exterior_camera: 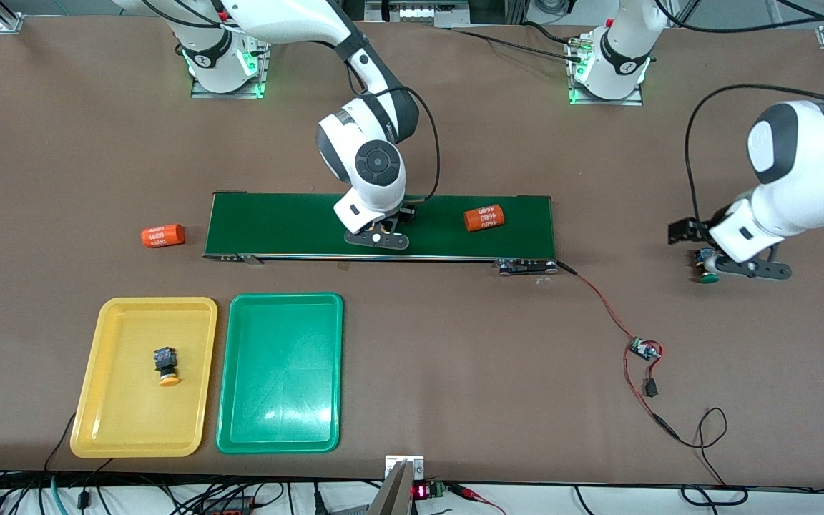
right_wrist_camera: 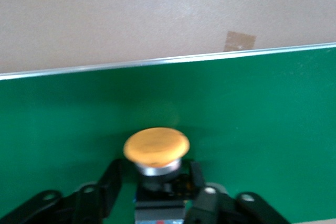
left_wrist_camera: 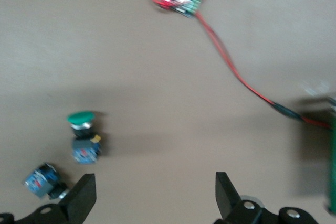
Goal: Sort buttons by color to trays
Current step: 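Carry the yellow button to the tray while the left gripper grasps a green button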
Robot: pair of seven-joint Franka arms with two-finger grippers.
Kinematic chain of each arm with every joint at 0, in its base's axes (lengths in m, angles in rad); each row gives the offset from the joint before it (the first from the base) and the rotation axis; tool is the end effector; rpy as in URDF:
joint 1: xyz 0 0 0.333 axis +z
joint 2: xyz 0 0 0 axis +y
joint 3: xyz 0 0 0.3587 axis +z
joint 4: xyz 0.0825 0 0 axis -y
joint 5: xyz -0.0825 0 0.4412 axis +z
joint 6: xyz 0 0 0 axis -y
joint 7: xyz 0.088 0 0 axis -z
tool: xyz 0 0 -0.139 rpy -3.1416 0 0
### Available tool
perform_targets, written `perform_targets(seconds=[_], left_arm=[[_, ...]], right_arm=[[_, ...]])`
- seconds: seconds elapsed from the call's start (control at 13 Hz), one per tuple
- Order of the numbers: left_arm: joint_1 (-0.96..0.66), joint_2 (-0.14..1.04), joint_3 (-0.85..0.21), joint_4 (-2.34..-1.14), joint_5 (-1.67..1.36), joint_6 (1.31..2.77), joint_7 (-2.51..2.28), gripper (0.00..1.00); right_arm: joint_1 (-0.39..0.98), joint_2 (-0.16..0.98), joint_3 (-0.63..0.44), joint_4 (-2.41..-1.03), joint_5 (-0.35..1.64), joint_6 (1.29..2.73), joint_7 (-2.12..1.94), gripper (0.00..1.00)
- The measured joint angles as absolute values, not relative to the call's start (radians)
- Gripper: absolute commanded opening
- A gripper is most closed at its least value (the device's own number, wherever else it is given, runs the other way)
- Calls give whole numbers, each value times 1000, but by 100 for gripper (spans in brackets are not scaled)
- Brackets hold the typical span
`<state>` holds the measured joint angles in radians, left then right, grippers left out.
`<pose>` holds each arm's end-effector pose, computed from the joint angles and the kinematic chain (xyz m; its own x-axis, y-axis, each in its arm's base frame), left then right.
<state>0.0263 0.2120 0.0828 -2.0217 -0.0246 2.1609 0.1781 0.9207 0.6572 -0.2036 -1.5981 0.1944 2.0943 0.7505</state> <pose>0.6288 0.0664 0.3152 0.9959 -0.0561 -0.0704 -0.0552 -0.9984 0.0147 0.5413 0.5122 0.2080 0.9855 -0.1145 -0.1252 -0.1053 -0.9914 0.0777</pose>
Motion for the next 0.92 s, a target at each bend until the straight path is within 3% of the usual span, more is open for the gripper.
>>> perform_targets(seconds=[0.46,0.85,0.92], left_arm=[[45,438,166,-2031,-25,2363,232,100],[70,481,192,-2031,-25,2374,354,100],[75,491,193,-2034,-25,2389,359,92]], right_arm=[[908,646,-247,-1553,195,2100,790,0],[848,631,-447,-1519,187,2097,669,0],[804,633,-466,-1519,174,2096,593,0]])
